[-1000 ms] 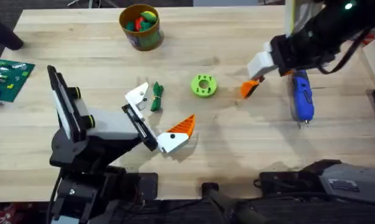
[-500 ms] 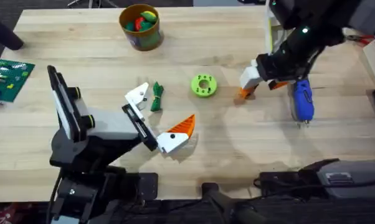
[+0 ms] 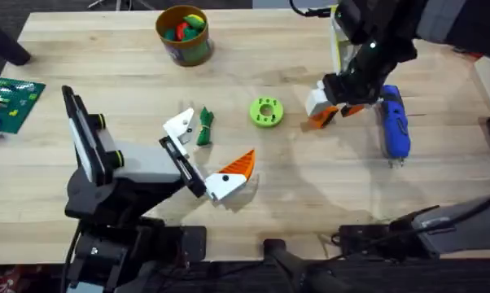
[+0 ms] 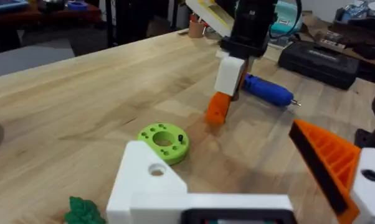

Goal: Pick up the gripper from the table and insert it into the empty holder that is missing its gripper. Then pick up a screw, insert it into the mounting hole, and use the screwdriver to tighten it. Finally, clean up the table by picking up the vegetable and placing it into the bucket.

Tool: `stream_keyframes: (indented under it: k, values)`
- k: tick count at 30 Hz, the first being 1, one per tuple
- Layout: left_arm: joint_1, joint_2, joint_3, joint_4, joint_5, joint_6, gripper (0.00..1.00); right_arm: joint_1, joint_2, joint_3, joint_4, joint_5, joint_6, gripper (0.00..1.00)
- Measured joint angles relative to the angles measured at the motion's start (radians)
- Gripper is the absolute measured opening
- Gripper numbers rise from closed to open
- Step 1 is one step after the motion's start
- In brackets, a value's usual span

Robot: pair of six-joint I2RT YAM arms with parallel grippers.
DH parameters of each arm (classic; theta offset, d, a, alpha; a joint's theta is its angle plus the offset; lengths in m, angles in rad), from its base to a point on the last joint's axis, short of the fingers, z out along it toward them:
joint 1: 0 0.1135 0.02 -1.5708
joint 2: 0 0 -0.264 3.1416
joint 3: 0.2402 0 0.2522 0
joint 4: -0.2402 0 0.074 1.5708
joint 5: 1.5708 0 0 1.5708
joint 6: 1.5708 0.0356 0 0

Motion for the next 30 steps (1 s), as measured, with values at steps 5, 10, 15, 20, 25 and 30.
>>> stream_keyframes:
  k: [5, 10, 15, 20, 25, 30]
  values:
    - [0.0, 0.0, 0.0, 0.0, 0.0, 0.0, 0.984, 0.0, 0.0, 0.0, 0.01, 0.0, 0.0, 0.683]
    - [0.0, 0.0, 0.0, 0.0, 0.0, 0.0, 0.984, 0.0, 0.0, 0.0, 0.008, 0.0, -0.002, 0.669]
    - [0.0, 0.0, 0.0, 0.0, 0.0, 0.0, 0.984, 0.0, 0.0, 0.0, 0.007, 0.0, -0.002, 0.531]
    - [0.0, 0.0, 0.0, 0.0, 0.0, 0.0, 0.984, 0.0, 0.0, 0.0, 0.007, 0.0, -0.006, 0.441]
    - [0.0, 0.0, 0.0, 0.0, 0.0, 0.0, 0.984, 0.0, 0.0, -0.001, 0.007, 0.0, -0.004, 0.243]
    - [0.0, 0.0, 0.0, 0.0, 0.0, 0.0, 0.984, 0.0, 0.0, -0.001, 0.009, 0.0, -0.011, 0.021]
